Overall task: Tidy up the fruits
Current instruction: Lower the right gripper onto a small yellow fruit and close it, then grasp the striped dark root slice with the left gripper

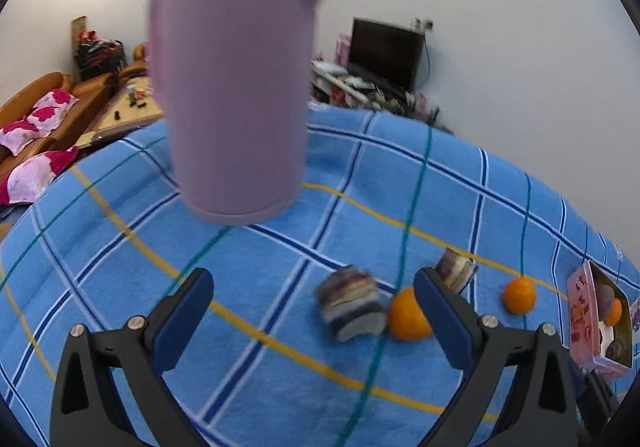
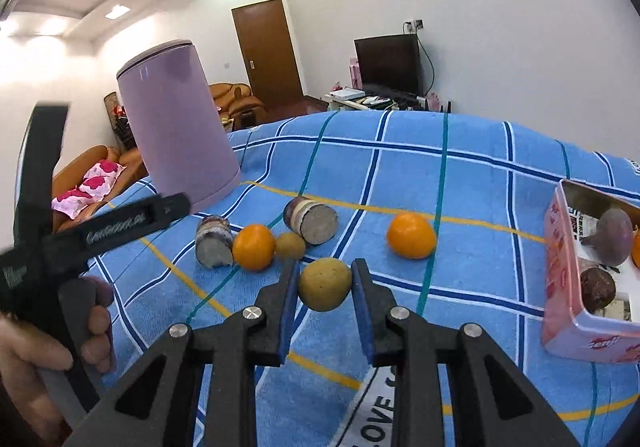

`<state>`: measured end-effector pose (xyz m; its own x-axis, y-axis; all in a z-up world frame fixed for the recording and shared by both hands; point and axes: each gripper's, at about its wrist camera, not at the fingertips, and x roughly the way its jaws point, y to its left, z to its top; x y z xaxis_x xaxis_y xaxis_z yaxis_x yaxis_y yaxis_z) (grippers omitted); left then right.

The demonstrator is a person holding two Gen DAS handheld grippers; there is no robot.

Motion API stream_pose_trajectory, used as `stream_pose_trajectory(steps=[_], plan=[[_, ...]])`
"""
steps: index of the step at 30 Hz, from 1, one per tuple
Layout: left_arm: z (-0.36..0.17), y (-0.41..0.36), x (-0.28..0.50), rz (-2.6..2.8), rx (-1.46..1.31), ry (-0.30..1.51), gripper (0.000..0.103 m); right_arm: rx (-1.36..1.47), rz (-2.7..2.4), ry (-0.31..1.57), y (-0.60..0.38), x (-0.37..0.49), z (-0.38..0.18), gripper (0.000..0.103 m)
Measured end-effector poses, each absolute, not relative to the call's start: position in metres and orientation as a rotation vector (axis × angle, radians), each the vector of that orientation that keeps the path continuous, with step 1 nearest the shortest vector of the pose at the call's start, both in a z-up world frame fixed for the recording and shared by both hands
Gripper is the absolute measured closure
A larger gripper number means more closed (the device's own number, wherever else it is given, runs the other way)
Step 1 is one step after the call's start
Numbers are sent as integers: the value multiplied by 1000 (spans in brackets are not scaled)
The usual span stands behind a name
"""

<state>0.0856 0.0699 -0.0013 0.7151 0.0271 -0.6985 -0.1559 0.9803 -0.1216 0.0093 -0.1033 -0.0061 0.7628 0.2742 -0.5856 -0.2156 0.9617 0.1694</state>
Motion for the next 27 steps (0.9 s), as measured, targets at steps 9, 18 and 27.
stream_pose_trajectory(steps=[9, 18, 27], plan=[[-42, 62, 116, 107, -231, 919, 31, 126, 264, 658, -114, 13, -10, 75], [-48, 66, 105, 111, -220, 876, 29, 151, 270, 679, -117, 16, -13, 75], [-47, 67, 119, 71, -166, 894, 31, 181, 265, 698, -122, 19, -17, 75]])
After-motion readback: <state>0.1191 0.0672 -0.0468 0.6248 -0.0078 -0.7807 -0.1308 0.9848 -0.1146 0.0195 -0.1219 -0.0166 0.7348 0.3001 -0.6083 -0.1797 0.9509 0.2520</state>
